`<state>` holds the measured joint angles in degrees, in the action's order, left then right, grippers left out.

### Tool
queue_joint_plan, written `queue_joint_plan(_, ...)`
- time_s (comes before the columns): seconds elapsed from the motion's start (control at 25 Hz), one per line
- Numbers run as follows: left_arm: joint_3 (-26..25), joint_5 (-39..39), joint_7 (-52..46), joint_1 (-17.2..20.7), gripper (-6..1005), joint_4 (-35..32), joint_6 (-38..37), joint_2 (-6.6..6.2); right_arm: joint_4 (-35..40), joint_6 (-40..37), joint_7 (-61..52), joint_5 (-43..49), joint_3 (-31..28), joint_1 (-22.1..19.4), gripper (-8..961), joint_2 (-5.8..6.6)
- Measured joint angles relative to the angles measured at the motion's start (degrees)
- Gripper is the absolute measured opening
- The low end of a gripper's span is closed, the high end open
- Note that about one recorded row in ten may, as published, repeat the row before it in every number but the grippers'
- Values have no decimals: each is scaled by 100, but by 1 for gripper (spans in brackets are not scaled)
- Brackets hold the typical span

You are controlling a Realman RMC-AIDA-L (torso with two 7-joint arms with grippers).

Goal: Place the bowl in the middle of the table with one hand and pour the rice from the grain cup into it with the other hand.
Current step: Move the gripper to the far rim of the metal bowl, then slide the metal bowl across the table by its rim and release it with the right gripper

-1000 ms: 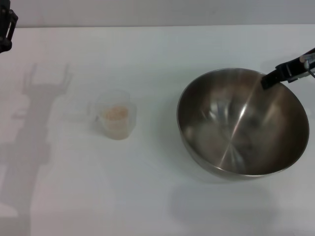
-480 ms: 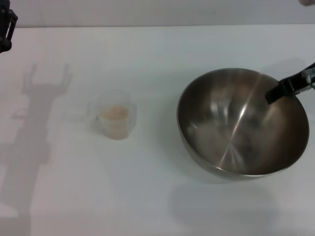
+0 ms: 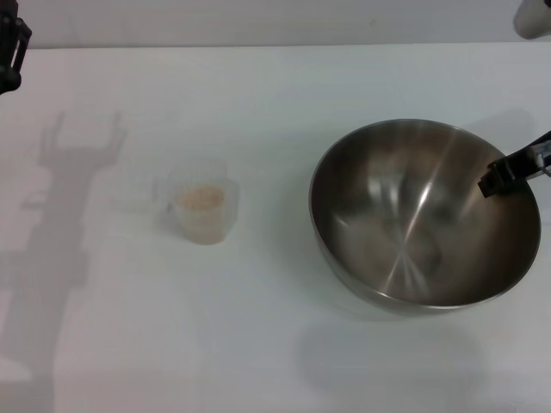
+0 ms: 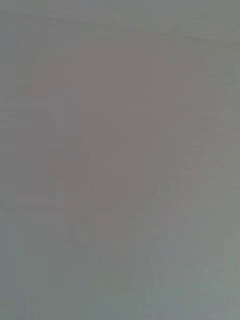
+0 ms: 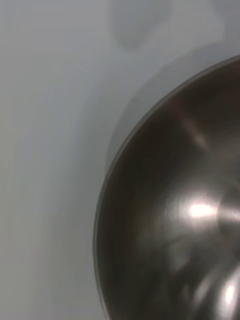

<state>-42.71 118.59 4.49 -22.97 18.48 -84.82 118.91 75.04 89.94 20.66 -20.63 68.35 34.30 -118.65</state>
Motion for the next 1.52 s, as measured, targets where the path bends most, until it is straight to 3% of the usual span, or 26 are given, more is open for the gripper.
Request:
queue_joint_plan(0.44, 0, 24, 0, 37, 851, 24, -84, 5, 76, -194, 173, -11, 34, -20, 21, -9)
queue_joint_plan(1.16, 0, 8, 0, 33, 851, 34, -123, 4, 527, -676, 457, -853, -285, -45, 7, -17)
queue_joint_plan(1.52, 0, 9, 0, 38, 852, 31, -123, 6, 94, -1093, 482, -964, -17, 48, 23, -27)
